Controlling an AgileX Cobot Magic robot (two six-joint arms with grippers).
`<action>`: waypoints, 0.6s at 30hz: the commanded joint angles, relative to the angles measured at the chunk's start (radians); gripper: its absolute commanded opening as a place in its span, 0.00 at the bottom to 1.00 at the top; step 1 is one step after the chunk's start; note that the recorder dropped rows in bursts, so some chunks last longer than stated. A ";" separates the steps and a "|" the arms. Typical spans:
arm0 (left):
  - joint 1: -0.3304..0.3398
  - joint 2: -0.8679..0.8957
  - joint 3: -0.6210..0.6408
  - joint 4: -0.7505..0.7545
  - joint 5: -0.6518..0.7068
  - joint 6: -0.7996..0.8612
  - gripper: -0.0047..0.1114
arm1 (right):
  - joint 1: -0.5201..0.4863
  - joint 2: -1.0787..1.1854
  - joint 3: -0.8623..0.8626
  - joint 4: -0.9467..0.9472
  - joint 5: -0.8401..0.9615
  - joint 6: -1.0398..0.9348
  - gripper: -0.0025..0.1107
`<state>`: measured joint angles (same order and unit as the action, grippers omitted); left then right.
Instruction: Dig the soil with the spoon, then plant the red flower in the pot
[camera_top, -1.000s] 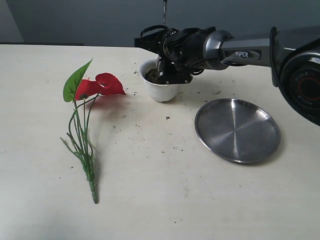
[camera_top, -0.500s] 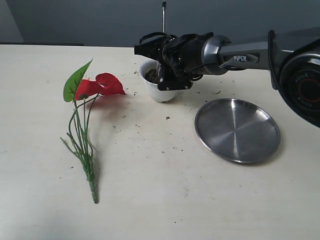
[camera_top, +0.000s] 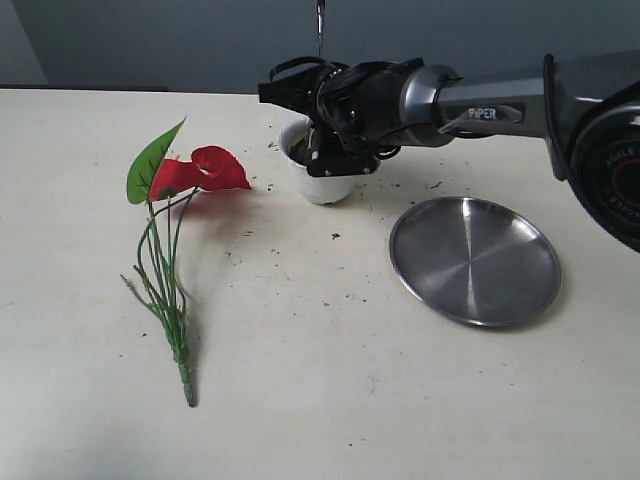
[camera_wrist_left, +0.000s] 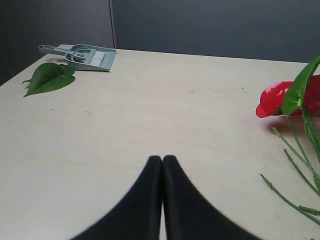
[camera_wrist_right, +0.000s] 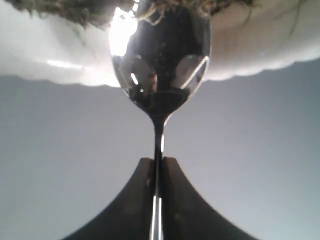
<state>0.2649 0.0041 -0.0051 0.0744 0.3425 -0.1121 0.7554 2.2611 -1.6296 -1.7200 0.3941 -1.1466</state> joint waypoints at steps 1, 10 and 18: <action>-0.007 -0.004 0.005 -0.009 -0.007 0.000 0.04 | 0.002 -0.038 0.001 -0.002 0.012 -0.014 0.02; -0.007 -0.004 0.005 -0.009 -0.007 0.000 0.04 | 0.002 -0.038 -0.001 -0.024 0.027 -0.050 0.02; -0.007 -0.004 0.005 -0.009 -0.007 0.000 0.04 | -0.010 -0.032 -0.010 -0.024 0.019 -0.050 0.02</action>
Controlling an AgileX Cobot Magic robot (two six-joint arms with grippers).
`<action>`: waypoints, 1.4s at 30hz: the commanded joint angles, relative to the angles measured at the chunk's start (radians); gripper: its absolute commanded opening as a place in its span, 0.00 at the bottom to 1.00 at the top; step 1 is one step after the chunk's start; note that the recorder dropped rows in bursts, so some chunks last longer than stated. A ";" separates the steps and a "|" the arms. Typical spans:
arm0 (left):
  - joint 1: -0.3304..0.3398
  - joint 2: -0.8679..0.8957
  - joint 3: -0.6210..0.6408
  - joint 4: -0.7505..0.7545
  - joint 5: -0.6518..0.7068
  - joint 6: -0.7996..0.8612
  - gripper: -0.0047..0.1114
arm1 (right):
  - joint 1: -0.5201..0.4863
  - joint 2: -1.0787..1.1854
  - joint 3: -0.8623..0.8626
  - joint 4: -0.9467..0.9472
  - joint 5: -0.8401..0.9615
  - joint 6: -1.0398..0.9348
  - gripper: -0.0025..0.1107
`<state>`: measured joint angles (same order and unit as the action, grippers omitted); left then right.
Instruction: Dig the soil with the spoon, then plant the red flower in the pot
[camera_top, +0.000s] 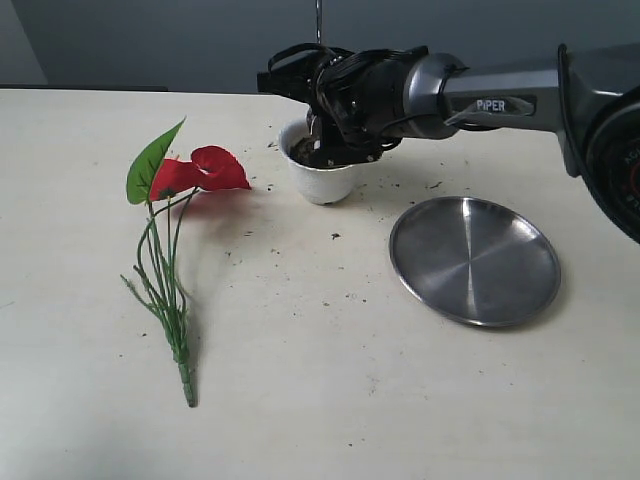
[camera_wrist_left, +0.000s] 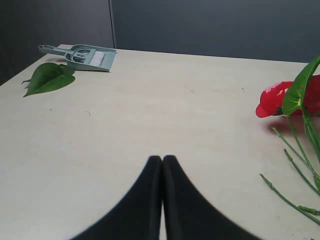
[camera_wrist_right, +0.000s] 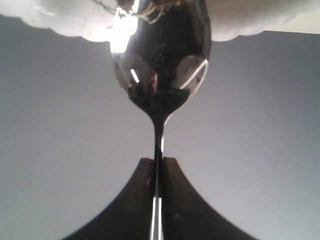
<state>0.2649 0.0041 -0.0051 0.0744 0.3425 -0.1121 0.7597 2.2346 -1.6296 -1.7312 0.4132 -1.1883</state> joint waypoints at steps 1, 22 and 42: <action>-0.007 -0.004 0.005 -0.009 -0.007 0.000 0.04 | -0.022 -0.005 -0.018 -0.013 0.003 -0.009 0.02; -0.007 -0.004 0.005 -0.009 -0.007 0.000 0.04 | -0.038 0.060 -0.062 0.007 -0.046 -0.009 0.02; -0.007 -0.004 0.005 -0.009 -0.007 0.000 0.04 | -0.031 0.045 -0.004 0.057 -0.044 -0.009 0.02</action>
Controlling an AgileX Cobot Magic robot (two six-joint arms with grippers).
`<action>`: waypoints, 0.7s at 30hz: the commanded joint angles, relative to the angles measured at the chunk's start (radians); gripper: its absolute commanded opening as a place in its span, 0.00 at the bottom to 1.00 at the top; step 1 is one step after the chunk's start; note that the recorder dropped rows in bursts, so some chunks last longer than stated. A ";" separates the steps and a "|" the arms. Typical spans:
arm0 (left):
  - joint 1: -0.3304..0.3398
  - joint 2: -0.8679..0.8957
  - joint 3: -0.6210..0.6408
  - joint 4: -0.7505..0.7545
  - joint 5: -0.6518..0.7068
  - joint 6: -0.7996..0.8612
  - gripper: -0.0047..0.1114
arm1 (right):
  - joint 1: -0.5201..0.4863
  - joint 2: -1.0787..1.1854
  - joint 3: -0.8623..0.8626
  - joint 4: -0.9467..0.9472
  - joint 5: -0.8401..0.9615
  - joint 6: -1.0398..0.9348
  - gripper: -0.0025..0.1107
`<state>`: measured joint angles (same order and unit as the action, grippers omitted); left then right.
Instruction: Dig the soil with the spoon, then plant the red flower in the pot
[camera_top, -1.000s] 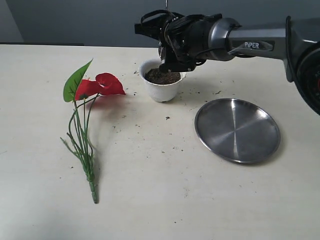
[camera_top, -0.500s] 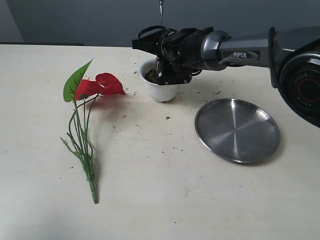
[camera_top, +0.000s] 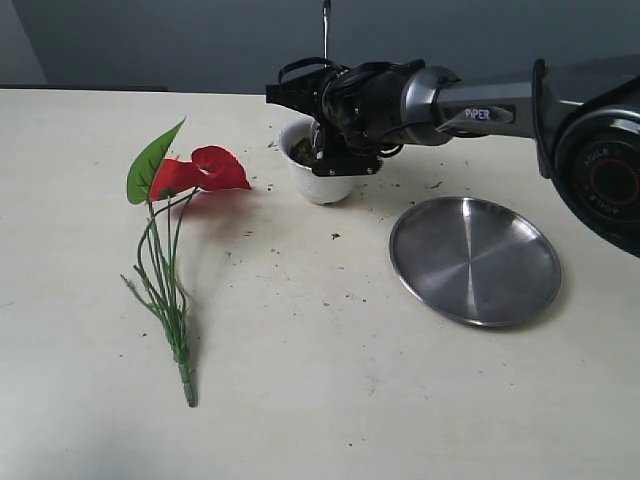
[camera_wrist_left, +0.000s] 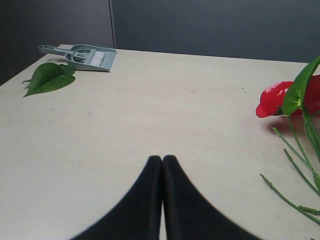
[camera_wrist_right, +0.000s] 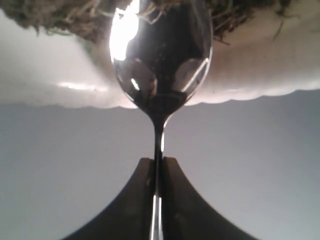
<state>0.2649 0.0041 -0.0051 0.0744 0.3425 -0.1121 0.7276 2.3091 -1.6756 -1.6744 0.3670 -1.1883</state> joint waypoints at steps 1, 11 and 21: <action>-0.007 -0.004 0.005 -0.009 -0.007 0.000 0.04 | 0.002 -0.036 0.052 0.001 0.000 -0.009 0.02; -0.007 -0.004 0.005 -0.009 -0.007 0.000 0.04 | 0.002 -0.085 0.061 0.008 -0.016 -0.004 0.02; -0.007 -0.004 0.005 -0.009 -0.007 0.000 0.04 | 0.002 -0.118 0.064 -0.033 0.009 -0.004 0.02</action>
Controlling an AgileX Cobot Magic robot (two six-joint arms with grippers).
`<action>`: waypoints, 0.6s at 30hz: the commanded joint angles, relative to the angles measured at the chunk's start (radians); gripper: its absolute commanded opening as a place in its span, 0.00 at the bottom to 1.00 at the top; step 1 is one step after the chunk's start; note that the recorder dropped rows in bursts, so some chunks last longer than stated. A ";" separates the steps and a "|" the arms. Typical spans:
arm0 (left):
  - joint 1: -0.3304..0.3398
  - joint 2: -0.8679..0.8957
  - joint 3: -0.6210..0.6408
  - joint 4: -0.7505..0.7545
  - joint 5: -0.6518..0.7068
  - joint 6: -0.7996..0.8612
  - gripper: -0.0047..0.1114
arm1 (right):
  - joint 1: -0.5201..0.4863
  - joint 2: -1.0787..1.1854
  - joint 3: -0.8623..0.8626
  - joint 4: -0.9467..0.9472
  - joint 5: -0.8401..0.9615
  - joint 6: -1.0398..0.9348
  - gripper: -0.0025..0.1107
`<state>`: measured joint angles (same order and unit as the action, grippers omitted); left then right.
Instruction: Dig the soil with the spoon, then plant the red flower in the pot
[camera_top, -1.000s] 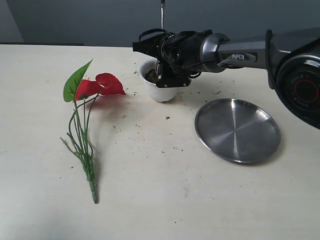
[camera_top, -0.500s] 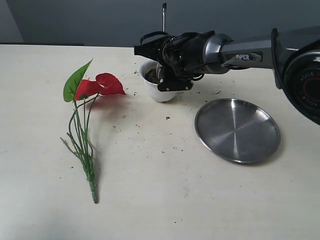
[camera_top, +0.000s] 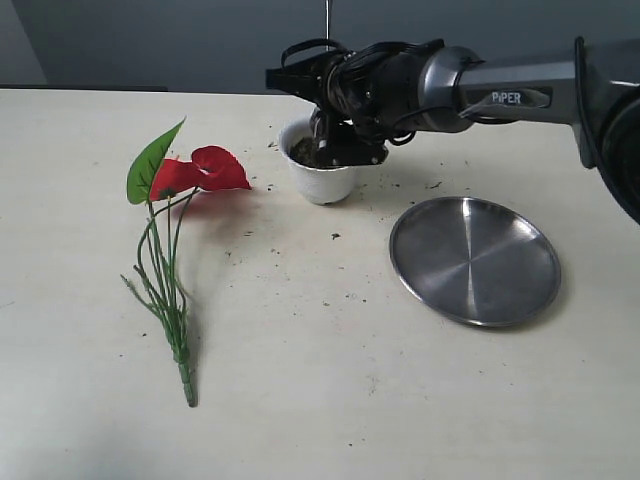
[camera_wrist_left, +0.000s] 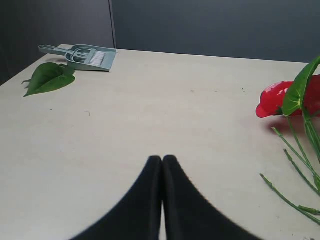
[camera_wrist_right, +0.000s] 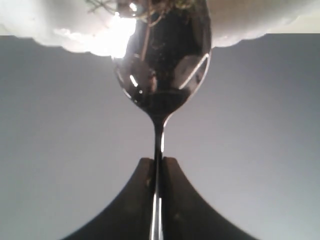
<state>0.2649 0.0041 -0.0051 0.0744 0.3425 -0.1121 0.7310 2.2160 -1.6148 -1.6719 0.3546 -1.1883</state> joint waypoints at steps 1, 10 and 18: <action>-0.007 -0.004 0.005 -0.009 -0.007 0.000 0.04 | -0.002 -0.026 0.003 -0.046 0.026 -0.004 0.02; -0.007 -0.004 0.005 -0.009 -0.007 0.000 0.04 | -0.009 0.002 -0.066 -0.052 0.031 -0.004 0.02; -0.007 -0.004 0.005 -0.009 -0.007 0.000 0.04 | -0.009 0.059 -0.067 -0.004 0.007 -0.004 0.02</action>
<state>0.2649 0.0041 -0.0051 0.0744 0.3425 -0.1121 0.7292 2.2674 -1.6762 -1.7010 0.3721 -1.1883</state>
